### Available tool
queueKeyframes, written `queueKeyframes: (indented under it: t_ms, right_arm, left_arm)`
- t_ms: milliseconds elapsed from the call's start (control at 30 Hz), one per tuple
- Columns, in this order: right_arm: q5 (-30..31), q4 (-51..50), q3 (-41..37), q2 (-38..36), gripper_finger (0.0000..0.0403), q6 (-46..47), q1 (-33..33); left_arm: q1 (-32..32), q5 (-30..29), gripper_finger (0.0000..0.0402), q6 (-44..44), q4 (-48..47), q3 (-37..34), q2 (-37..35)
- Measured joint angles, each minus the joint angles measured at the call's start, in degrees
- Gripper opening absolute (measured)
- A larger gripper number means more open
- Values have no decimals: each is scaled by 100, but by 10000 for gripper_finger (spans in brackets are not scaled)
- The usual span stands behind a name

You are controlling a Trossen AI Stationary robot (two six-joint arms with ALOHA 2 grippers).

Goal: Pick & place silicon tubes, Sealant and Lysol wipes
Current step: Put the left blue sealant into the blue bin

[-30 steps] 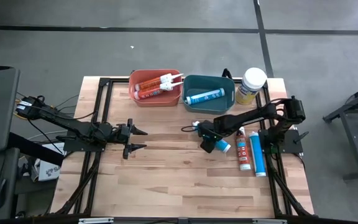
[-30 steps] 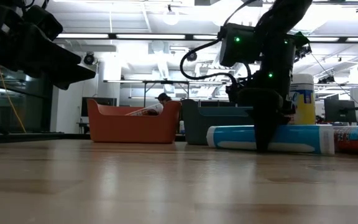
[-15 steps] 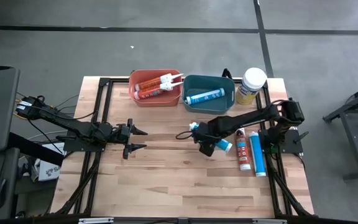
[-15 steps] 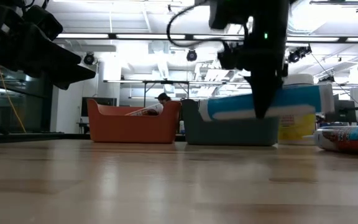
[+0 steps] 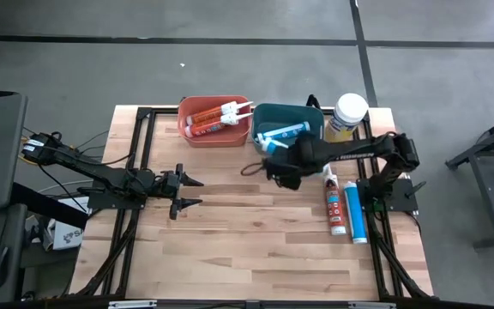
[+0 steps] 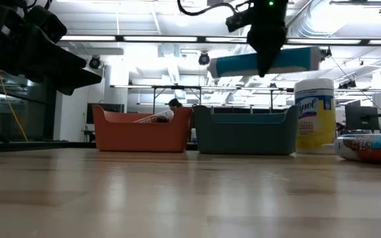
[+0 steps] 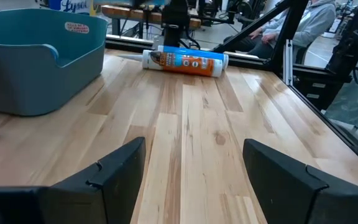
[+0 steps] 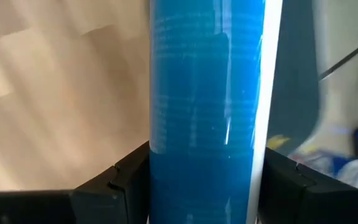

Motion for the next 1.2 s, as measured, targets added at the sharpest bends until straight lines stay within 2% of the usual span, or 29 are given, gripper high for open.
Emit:
queueKeyframes:
  t_ms: [233,400,633,800,1200]
  right_arm:
    - [947,361,255,-4,208,-1441,-569]
    - [1244,1017,150,-4,207,-2582,-1036]
    - [1152,1486,-133,-4,207,-3457,-1834]
    - [695,1705,-389,-4,207,-4073,-2275]
    - [221,1966,-565,22,207,-4833,-2658]
  left_arm:
    - [0,0,264,0,0,0,0]
    - [0,2,264,0,-2,0,0]
    - [-1,4,264,2,-2,0,0]
    - [0,4,264,3,-7,0,0]
    - [4,2,264,7,-46,0,0]
